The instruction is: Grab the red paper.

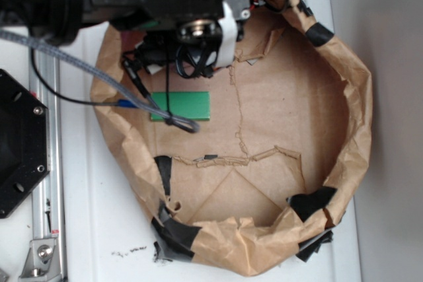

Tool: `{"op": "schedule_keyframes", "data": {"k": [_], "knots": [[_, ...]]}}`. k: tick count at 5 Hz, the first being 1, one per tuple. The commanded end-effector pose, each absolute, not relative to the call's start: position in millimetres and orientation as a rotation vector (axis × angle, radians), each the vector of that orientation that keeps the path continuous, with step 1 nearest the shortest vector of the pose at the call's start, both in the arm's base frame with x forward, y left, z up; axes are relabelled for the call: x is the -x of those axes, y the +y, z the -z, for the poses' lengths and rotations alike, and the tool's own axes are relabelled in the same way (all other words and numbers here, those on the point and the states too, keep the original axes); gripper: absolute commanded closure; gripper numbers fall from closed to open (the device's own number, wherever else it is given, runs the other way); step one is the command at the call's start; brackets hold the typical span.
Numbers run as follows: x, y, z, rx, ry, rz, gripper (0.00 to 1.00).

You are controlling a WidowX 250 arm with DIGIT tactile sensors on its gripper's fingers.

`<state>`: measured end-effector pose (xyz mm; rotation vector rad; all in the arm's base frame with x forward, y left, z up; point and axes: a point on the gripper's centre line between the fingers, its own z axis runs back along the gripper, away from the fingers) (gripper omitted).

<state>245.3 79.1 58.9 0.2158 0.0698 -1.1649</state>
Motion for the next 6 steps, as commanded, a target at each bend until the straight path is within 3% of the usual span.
{"op": "schedule_keyframes", "data": {"k": [1, 3, 4, 5, 6], "knots": [[-245.3, 97.9, -53.7, -0.257, 0.011, 1.141, 0.00], [-245.3, 97.9, -53.7, -0.257, 0.011, 1.141, 0.00], [-245.5, 114.0, -19.8, -0.155, 0.079, 1.141, 0.00], [-241.6, 116.1, -35.2, -0.061, -0.004, 1.087, 1.00], [-240.1, 119.6, -50.8, -0.087, -0.027, 1.042, 1.00]]}}
